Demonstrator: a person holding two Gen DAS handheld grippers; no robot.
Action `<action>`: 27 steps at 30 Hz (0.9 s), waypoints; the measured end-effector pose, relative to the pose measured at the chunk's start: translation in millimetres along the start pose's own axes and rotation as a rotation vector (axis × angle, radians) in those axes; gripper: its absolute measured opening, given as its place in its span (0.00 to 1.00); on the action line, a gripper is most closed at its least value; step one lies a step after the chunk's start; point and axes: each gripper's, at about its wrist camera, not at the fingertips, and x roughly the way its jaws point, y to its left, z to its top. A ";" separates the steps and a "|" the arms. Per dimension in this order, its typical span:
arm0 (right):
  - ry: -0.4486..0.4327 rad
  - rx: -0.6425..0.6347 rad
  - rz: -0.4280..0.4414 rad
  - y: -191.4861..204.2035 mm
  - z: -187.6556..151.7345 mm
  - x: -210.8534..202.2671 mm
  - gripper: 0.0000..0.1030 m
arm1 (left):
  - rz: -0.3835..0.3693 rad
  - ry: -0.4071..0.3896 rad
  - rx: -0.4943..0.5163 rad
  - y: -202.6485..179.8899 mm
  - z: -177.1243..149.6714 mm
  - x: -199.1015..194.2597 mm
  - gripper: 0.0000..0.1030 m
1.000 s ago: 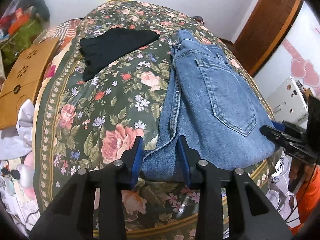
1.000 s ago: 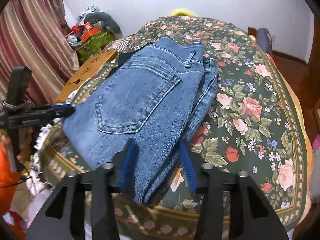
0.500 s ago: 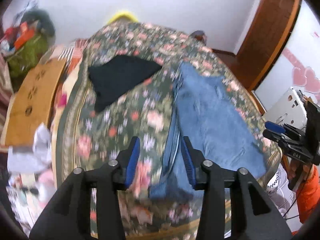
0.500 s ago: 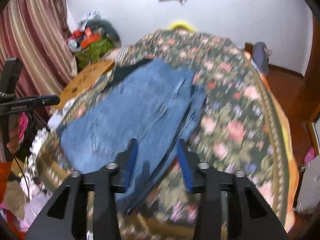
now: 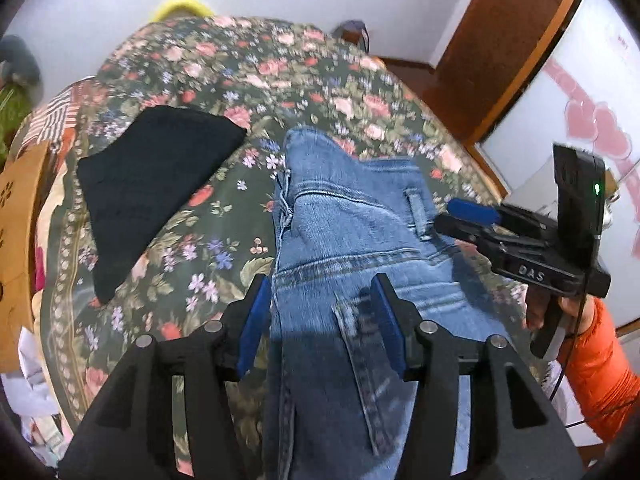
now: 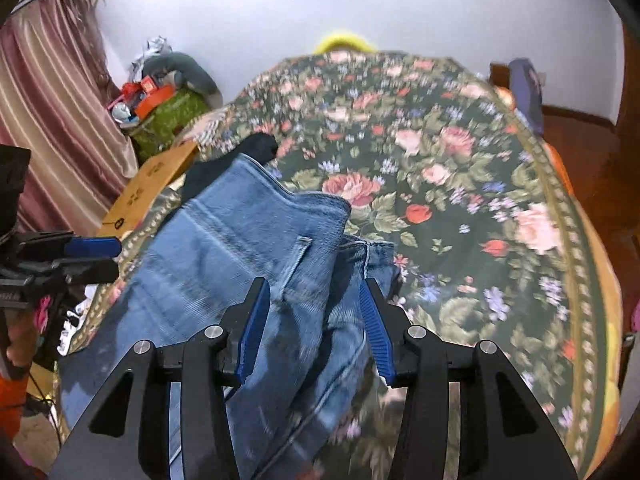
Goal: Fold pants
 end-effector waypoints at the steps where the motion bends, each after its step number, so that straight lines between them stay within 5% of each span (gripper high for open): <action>1: 0.013 0.003 0.011 -1.7 1.4 7.4 0.41 | 0.002 0.013 0.006 -1.2 1.6 5.5 0.50; 3: 0.028 -0.004 0.062 -1.1 2.4 14.8 0.25 | 0.012 0.032 0.015 -3.2 3.4 14.7 0.50; 6: -0.011 -0.053 0.045 6.6 0.0 10.8 0.14 | 0.035 0.042 0.035 -6.4 3.6 21.2 0.51; 10: -0.075 -0.140 -0.044 12.7 -1.5 -5.3 0.12 | 0.061 0.030 0.057 -8.3 1.3 24.9 0.56; 16: 0.026 -0.133 -0.090 4.5 -7.6 26.9 0.13 | 0.088 0.049 0.058 -8.8 -2.3 39.0 0.59; 22: 0.020 -0.083 -0.124 3.2 3.5 -13.6 0.27 | 0.115 -0.025 0.064 -7.1 2.6 4.0 0.59; 25: -0.020 -0.053 -0.106 4.0 -0.6 -44.2 0.48 | 0.106 -0.071 0.062 -0.2 3.6 -18.3 0.73; 27: -0.042 -0.048 -0.096 9.1 -6.2 -56.9 0.51 | 0.100 -0.088 0.045 5.9 2.4 -27.3 0.80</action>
